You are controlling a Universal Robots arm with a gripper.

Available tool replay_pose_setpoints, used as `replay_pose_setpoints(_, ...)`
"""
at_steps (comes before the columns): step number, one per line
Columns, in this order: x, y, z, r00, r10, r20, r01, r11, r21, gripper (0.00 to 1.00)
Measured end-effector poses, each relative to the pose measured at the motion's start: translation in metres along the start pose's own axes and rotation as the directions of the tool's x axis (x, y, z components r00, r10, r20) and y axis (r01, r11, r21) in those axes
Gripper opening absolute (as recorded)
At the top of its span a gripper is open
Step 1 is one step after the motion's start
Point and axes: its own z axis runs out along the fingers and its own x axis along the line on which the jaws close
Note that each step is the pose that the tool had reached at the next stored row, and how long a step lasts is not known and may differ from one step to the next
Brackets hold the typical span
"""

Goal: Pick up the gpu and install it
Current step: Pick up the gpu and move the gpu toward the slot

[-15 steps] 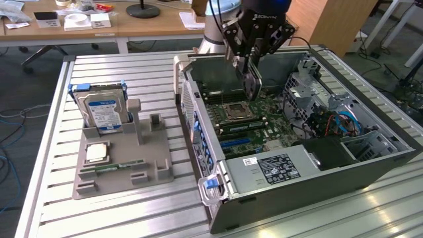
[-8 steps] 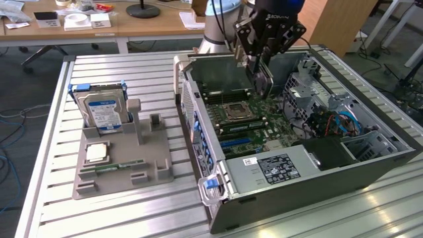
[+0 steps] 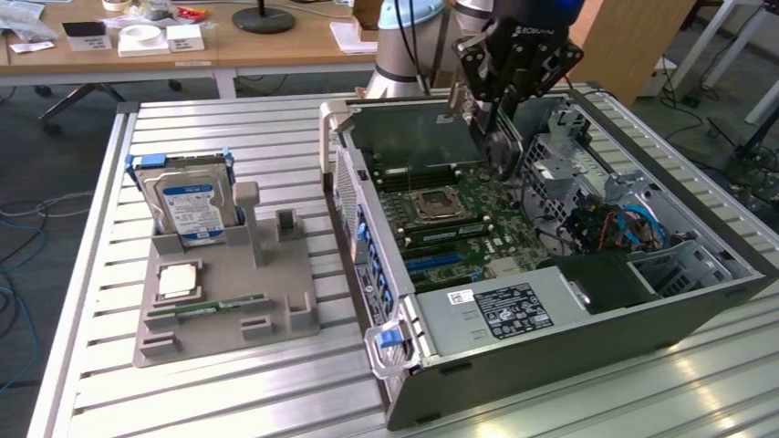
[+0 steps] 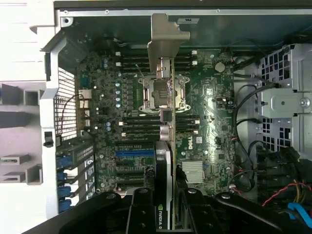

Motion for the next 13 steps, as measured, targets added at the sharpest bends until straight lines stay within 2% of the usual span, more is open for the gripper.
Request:
replay_pose_setpoints(6,-0.014,0.0007,0.0003,1.0,0.0,-0.0001,0.0,1.0,0.0001,0.27)
replay_pose_setpoints(13,-0.026,0.0014,0.0006,1.0,0.0,0.0,0.0,1.0,0.0001,0.27)
